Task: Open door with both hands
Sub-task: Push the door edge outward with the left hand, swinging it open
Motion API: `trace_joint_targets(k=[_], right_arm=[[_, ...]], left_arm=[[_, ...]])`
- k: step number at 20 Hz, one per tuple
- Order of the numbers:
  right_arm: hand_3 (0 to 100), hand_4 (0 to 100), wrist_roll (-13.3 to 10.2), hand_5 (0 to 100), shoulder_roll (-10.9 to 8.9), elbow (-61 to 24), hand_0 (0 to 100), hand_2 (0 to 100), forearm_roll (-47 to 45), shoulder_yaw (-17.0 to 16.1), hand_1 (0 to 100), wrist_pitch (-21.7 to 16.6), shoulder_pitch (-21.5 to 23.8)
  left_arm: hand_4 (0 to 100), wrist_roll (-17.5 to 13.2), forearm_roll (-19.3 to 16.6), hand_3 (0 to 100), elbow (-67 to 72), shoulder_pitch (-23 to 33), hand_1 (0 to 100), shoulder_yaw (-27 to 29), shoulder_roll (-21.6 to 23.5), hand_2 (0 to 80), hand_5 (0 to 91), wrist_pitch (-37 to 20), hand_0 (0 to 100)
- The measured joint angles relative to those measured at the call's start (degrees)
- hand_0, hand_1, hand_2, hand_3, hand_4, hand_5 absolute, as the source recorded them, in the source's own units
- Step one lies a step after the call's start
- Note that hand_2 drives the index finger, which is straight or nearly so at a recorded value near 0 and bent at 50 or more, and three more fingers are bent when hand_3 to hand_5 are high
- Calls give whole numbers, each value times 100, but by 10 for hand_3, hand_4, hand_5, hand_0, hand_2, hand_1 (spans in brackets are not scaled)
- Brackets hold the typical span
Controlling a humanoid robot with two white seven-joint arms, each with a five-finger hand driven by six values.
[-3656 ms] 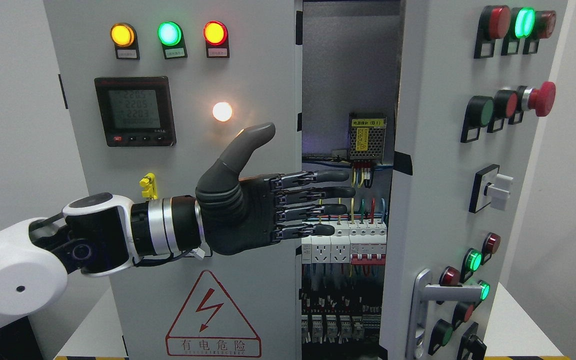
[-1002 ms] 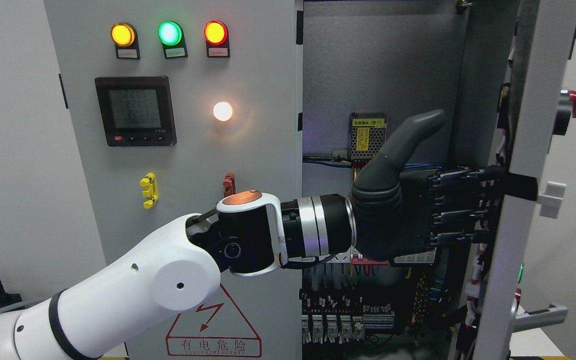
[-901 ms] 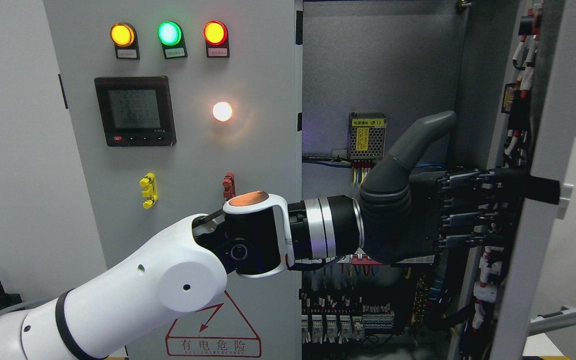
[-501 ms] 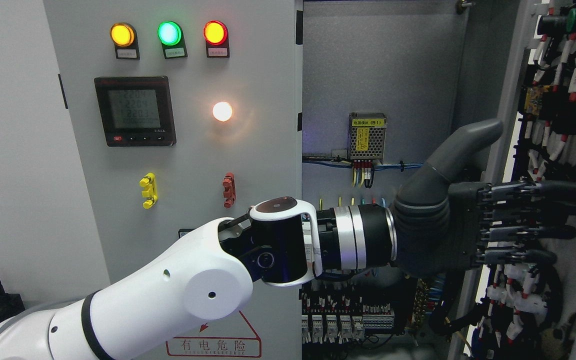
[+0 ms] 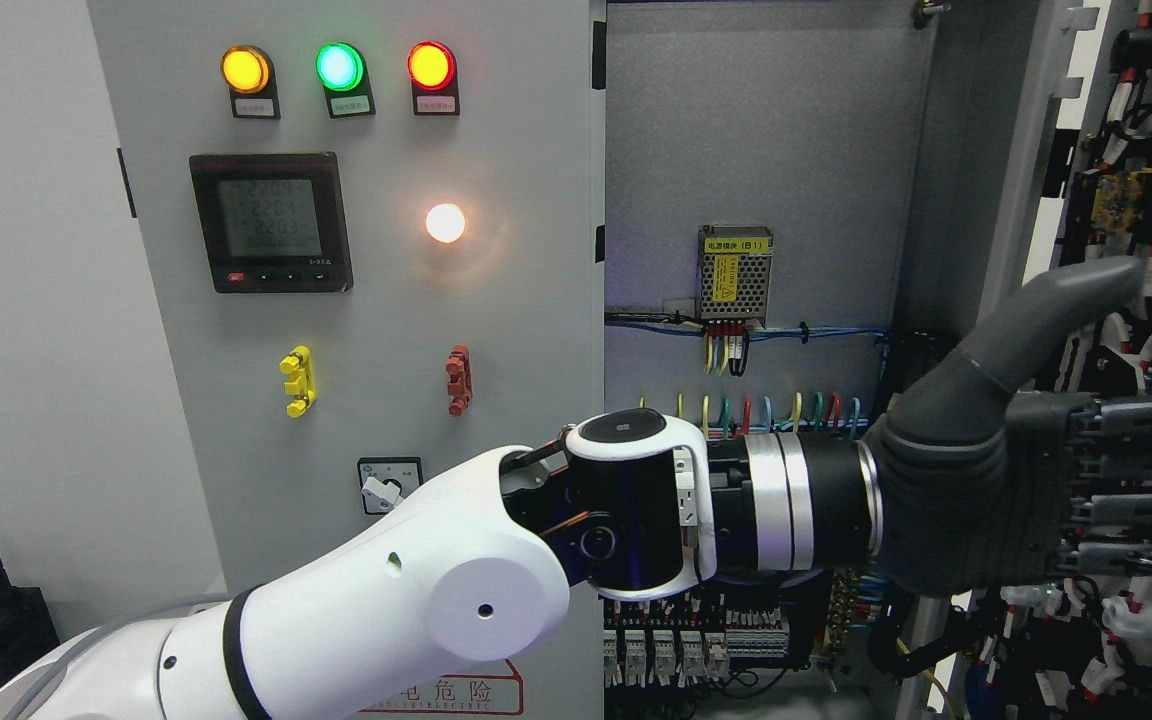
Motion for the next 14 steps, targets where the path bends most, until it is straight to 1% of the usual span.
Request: trace_joint_targets(k=[9,11,14], right_arm=[[0,0,-1,0,0,0,0,0,0,0,0,0,0],[0,0,-2,0,0,0,0,0,0,0,0,-1,0],[0,0,-2,0,0,0,0,0,0,0,0,0,0]], left_arm=[[43,67,-202,0,267,-7,0,-14,-448,0,0,-99,0],[43,187,-227,0,326,-10,0,-20,-517,0,0,-173,0],[43,486,-253,0,413,-10,0,-29,-605,0,0,-280,0]])
